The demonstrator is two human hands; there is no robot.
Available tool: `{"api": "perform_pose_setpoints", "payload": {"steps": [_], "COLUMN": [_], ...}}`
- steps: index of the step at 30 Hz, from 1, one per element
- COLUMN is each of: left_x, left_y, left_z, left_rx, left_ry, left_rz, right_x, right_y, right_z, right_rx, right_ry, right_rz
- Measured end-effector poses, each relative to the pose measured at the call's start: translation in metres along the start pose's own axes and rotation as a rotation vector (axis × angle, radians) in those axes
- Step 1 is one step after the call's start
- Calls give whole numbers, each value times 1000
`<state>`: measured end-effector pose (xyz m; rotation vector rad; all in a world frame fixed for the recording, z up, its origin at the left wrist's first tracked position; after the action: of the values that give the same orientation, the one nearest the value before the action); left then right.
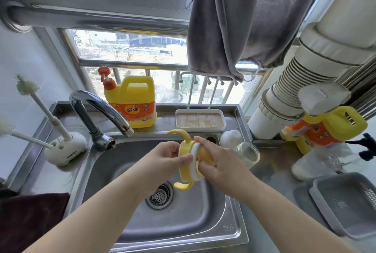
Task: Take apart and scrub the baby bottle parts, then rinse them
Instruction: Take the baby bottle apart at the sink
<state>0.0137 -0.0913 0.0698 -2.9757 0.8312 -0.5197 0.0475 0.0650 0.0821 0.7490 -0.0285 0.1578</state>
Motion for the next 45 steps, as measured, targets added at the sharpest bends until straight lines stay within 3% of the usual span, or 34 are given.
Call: {"api": "perform_pose_setpoints", "payload": {"steps": [10, 21, 24, 28, 34, 40, 42, 45], "left_x": [4, -14, -22, -34, -50, -71, -75, -78], "left_y": [5, -1, -5, -22, -87, -146, -153, -157], "left_z": [-11, 8, 19, 37, 81, 111, 126, 146], "left_rx": [92, 199, 251, 348, 531, 604, 564, 281], "left_ry": [115, 197, 218, 282, 500, 420, 394, 398], "left_rz": [143, 135, 114, 27, -135, -105, -158, -201], "right_x": [8, 23, 32, 51, 86, 108, 109, 109], "right_y": [13, 35, 41, 57, 81, 92, 94, 95], "right_z": [-10, -19, -41, -68, -100, -131, -138, -147], "right_rx": [-370, -388, -398, -215, -49, 26, 24, 8], "right_ry": [-131, -245, -274, -333, -473, -510, -512, -497], "right_rz": [247, 384, 349, 204, 75, 47, 36, 31]}}
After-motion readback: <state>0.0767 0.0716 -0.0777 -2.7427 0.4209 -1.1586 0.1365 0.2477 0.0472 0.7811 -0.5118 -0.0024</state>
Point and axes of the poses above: each hand's wrist, its own x-axis away from the middle knuckle, its own y-axis out of the back of the hand, z = x × y, the point moved 2 cm from there along -x, towards the middle knuckle, and after that the axes turned 1 degree about -x, right-handed, at the moved point
